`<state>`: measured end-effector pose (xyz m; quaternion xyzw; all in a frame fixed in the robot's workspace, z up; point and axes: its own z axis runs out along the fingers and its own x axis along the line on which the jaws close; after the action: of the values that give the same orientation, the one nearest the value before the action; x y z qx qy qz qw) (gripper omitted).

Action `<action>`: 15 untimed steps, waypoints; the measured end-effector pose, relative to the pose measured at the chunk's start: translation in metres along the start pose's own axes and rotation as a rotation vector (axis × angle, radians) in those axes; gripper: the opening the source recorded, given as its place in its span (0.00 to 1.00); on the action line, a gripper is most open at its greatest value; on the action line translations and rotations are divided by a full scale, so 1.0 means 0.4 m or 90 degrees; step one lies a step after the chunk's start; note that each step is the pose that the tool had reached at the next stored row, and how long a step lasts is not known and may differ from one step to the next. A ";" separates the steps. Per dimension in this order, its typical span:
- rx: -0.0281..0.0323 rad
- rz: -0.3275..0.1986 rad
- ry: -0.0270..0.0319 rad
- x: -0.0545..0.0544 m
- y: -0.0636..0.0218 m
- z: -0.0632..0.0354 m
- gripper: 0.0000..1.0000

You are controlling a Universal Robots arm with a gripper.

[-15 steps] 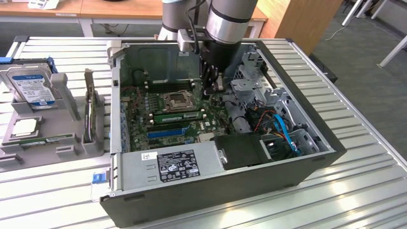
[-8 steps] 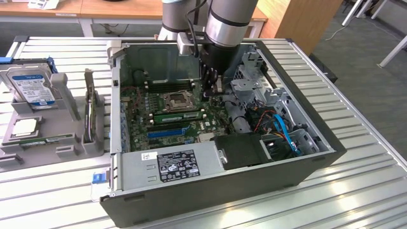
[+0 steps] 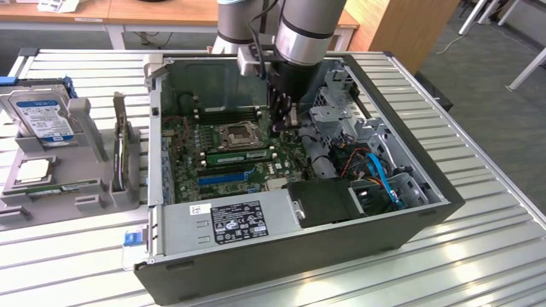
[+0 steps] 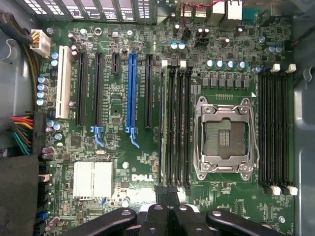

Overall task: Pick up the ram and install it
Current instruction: 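Press down the ram until it locks into place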

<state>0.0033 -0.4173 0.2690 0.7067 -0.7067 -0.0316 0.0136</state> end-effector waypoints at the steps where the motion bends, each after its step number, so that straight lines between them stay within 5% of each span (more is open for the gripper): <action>1: 0.0000 0.000 0.0000 0.000 0.000 0.002 0.10; 15: 0.0000 0.000 0.0000 0.001 -0.001 0.020 0.10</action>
<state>0.0033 -0.4173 0.2610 0.7067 -0.7067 -0.0316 0.0136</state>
